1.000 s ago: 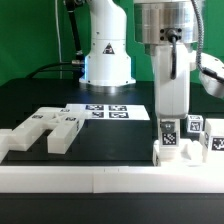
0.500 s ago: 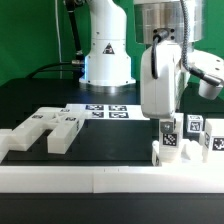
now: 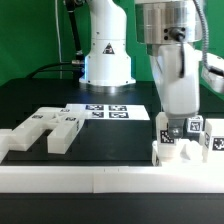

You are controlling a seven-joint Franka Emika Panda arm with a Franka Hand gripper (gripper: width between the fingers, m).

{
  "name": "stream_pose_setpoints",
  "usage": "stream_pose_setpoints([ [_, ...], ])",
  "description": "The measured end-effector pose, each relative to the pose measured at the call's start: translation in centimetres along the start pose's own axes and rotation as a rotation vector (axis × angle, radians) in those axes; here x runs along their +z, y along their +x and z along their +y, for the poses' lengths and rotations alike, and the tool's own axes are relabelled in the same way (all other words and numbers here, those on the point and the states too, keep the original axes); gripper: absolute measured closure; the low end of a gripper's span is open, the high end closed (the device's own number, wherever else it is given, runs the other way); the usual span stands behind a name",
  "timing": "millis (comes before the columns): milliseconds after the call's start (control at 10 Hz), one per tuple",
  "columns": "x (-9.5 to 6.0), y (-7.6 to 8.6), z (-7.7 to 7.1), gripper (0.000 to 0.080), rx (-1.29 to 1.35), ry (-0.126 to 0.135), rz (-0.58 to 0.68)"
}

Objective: Assemble chair

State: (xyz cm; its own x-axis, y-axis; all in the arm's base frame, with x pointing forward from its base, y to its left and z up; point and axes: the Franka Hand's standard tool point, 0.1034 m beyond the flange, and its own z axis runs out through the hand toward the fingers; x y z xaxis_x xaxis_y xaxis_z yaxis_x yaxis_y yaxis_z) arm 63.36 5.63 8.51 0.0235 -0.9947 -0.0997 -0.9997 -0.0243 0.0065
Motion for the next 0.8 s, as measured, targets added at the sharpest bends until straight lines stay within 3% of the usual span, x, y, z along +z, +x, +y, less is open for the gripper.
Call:
stream_pose_setpoints([
  [500, 0.02, 0.19, -0.01, 0.0151, -0.427, -0.004, 0.015],
  [800, 0.38, 0.15, 0.10, 0.0151, -0.698, 0.011, 0.043],
])
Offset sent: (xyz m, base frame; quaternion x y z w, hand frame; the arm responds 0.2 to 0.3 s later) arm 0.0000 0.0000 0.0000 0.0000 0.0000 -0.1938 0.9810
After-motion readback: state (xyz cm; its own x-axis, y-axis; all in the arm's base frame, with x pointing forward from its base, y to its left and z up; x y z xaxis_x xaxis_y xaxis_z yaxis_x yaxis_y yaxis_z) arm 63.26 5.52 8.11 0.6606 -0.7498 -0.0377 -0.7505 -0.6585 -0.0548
